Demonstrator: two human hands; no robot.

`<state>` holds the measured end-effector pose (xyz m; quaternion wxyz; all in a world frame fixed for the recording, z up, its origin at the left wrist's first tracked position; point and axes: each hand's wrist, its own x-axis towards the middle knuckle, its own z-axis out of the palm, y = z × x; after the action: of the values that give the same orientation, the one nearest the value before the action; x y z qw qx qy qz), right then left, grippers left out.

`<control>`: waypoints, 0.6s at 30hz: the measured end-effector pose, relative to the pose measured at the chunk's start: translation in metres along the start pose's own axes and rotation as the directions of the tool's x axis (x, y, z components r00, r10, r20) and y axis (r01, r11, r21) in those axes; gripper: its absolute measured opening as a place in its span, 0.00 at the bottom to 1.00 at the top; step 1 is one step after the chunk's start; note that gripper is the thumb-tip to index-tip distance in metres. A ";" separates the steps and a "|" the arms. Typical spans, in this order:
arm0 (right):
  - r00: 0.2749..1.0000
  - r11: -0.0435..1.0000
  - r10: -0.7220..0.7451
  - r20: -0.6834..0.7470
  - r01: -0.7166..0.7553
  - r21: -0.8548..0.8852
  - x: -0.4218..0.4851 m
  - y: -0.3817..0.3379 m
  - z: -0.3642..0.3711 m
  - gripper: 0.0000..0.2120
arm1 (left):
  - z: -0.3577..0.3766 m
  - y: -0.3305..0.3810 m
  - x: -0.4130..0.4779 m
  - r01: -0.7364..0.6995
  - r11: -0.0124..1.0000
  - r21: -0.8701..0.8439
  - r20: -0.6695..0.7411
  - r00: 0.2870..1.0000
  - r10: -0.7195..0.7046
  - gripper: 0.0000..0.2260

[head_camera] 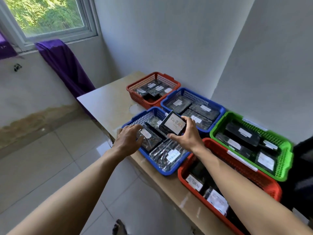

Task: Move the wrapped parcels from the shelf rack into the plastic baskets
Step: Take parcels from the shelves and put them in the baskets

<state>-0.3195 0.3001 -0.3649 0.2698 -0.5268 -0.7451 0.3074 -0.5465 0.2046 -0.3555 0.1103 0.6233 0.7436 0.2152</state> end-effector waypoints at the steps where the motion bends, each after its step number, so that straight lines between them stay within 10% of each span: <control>1: 1.000 1.000 0.010 -0.006 -0.010 0.000 0.011 -0.007 0.007 0.44 | -0.006 -0.010 0.013 -0.013 1.000 0.002 0.009 1.000 0.013 0.15; 18: 0.977 0.973 0.194 -0.090 -0.203 -0.109 0.182 -0.068 0.099 0.46 | -0.035 -0.129 0.222 -0.239 0.971 0.003 0.206 0.950 0.233 0.16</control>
<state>-0.4881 0.4385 -0.3660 0.2354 -0.6251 -0.6944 0.2677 -0.7196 0.3974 -0.3603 0.1506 0.7279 0.6516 0.1513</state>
